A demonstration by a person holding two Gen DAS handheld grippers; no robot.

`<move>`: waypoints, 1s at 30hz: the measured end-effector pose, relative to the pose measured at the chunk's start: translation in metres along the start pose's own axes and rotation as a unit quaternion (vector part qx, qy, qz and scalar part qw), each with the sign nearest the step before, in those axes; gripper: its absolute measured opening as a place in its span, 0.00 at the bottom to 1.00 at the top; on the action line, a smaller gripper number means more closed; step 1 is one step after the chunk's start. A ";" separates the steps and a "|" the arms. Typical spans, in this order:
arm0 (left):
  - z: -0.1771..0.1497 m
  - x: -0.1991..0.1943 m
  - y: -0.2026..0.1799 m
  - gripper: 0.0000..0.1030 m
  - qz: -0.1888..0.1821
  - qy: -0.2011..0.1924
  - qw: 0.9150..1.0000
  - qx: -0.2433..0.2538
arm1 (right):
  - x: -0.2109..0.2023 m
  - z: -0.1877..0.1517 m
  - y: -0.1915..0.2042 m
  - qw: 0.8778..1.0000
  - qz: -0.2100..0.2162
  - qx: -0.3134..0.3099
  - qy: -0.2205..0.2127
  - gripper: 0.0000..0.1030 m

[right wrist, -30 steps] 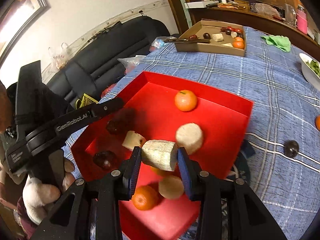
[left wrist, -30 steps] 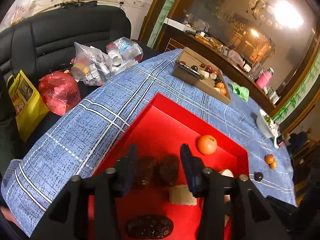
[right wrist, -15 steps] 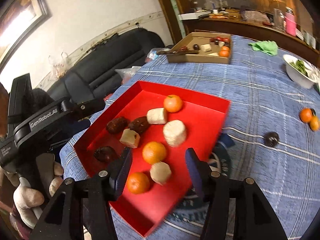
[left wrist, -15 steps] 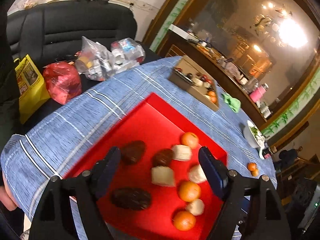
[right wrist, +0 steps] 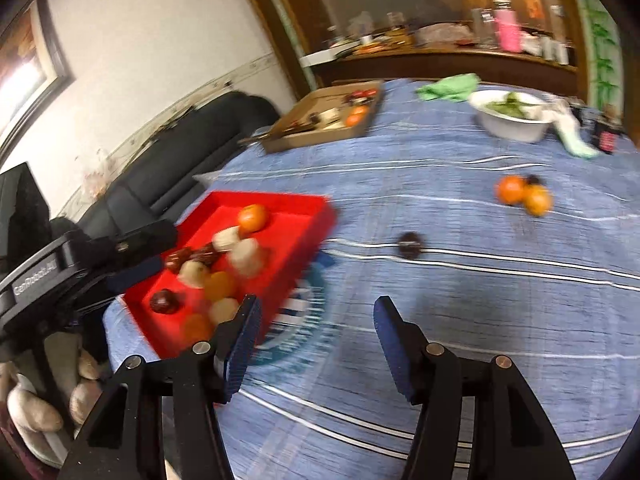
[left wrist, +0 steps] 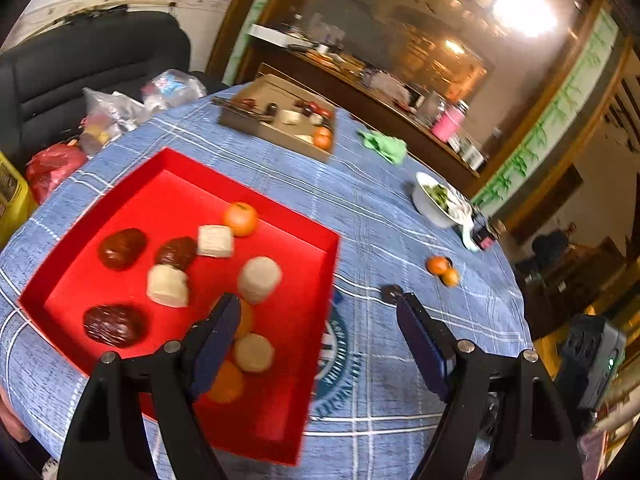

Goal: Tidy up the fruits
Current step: 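Move both open tools back toward the remaining fruit on the cloth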

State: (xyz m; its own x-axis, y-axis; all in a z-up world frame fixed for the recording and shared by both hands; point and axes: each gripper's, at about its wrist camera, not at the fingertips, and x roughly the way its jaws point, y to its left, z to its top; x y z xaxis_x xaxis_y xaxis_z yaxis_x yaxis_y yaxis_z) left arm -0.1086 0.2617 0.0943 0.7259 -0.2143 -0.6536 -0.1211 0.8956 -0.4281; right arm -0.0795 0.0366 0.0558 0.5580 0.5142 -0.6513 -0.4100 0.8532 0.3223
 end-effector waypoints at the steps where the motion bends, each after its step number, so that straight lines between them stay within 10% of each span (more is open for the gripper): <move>1: -0.001 0.000 -0.003 0.77 -0.001 0.000 1.000 0.001 | -0.006 -0.001 -0.011 1.000 -0.010 0.006 -0.003 0.62; 14: -0.029 0.056 -0.040 0.77 -0.044 0.080 0.996 0.018 | -0.047 0.007 -0.151 0.984 -0.147 0.099 -0.021 0.63; 18: -0.036 0.064 -0.054 0.77 -0.046 0.087 0.994 0.048 | -0.021 0.035 -0.161 0.983 -0.156 0.093 -0.023 0.63; 22: -0.036 0.075 -0.068 0.55 -0.039 0.095 0.991 0.082 | 0.019 0.061 -0.163 0.982 -0.178 0.064 -0.010 0.63; 30: -0.030 0.104 -0.095 0.53 0.009 0.094 0.983 0.158 | 0.071 0.078 -0.178 0.980 -0.191 0.047 0.017 0.63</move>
State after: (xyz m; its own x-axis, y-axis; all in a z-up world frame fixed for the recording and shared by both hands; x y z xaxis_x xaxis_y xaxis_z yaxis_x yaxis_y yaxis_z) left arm -0.0417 0.1422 0.0483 0.5845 -0.2391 -0.7754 0.1051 0.9699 -0.2199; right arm 0.0893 -0.0717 0.0057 0.6334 0.1530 -0.7585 -0.1058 0.9882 0.1110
